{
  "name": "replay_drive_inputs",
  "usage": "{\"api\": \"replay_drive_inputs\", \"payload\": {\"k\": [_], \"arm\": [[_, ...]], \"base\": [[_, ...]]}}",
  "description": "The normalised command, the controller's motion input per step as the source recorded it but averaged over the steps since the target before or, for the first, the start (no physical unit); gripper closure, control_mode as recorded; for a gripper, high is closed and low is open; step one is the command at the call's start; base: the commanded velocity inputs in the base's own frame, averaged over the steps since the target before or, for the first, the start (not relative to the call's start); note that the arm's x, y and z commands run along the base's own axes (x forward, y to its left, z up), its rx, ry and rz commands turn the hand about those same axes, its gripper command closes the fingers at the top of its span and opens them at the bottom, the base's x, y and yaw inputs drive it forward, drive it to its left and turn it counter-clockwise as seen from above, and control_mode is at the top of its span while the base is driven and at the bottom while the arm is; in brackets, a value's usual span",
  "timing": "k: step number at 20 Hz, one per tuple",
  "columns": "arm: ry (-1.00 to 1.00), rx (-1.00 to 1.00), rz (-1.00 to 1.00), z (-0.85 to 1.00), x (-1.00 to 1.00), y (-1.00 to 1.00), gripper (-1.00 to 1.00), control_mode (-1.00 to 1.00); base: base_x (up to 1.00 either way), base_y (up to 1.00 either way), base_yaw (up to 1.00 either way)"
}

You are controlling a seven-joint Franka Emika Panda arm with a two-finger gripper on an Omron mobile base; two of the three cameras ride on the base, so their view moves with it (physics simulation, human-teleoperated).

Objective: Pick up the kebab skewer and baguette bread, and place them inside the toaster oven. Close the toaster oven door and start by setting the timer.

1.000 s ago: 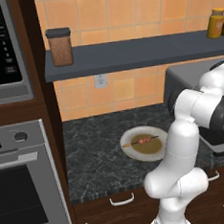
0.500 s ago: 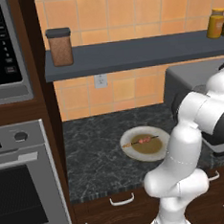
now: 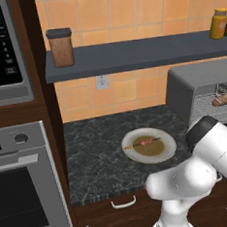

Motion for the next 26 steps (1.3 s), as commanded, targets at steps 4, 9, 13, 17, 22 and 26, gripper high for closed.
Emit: {"api": "replay_drive_inputs", "payload": {"k": [4, 9, 13, 17, 22, 26], "arm": [[0.23, 0.0, -0.01, 0.14, -0.64, 1.0, -1.0, -1.0], [0.24, 0.0, 0.0, 0.0, -0.1, 1.0, -1.0, -1.0], [0.19, 0.0, 0.0, -0.01, 0.04, 1.0, -1.0, -1.0], [0.28, 0.02, 0.0, 0.0, 0.01, 1.0, -1.0, -1.0], [0.21, 0.05, -0.02, -0.28, 0.1, 0.92, -1.0, -1.0], [0.07, 0.01, 0.0, -0.47, 0.42, 0.69, -1.0, -1.0]], "base": [[0.0, 0.0, 0.0], [0.0, 0.0, 0.0], [0.0, 0.0, 0.0], [0.0, 0.0, 0.0], [0.0, 0.0, 0.0], [0.0, 0.0, 0.0]]}}
